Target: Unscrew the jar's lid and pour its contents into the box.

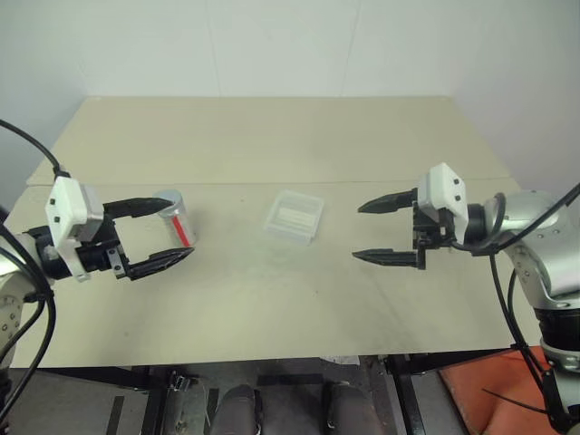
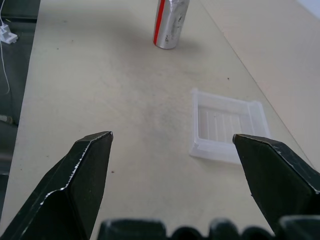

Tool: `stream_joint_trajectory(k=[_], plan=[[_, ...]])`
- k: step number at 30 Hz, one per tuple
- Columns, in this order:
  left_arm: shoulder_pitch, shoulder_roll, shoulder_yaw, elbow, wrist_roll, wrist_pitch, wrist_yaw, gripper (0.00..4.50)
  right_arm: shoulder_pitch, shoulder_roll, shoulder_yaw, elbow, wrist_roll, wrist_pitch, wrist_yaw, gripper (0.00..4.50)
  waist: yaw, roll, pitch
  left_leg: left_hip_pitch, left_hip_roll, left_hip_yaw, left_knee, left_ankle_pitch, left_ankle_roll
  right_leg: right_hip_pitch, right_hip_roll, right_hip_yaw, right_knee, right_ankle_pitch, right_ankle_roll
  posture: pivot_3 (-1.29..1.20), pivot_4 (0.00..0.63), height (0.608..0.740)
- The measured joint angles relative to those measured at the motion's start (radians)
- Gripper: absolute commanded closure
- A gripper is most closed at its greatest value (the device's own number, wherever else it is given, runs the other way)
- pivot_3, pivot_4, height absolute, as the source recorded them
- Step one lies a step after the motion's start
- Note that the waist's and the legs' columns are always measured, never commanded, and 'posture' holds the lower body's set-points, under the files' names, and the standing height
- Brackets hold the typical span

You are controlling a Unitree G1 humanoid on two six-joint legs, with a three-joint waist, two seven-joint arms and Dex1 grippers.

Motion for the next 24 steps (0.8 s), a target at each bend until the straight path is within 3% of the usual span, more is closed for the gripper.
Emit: stream_joint_trajectory(k=[17,20,24], plan=[[0.042,-0.002,0.035,-0.041,-0.013,0.006,0.026,0.01,-0.005,0.000,0.000,0.004,-0.001,-0.001,0.005,0.00,0.000,0.000,0.000,0.000,0.000,0.000,0.000,0.000,0.000,0.000,0.000,0.000,0.000,0.000,0.000,0.00,0.150,0.740],[0.090,-0.053,0.070,-0.093,-0.012,0.006,0.075,0.01,-0.004,-0.001,0.000,-0.002,0.000,-0.001,0.005,0.00,-0.003,0.000,0.000,0.000,0.000,0.000,0.000,0.000,0.000,0.000,0.000,0.000,0.000,0.000,0.000,0.00,0.150,0.740],[0.153,-0.194,0.042,-0.189,0.015,-0.005,0.202,0.01,-0.004,-0.001,0.000,-0.010,0.001,-0.001,0.008,0.00,-0.002,0.000,0.000,0.000,0.000,0.000,0.000,0.000,0.000,0.001,0.000,0.000,0.000,0.000,0.000,0.00,0.150,0.740]])
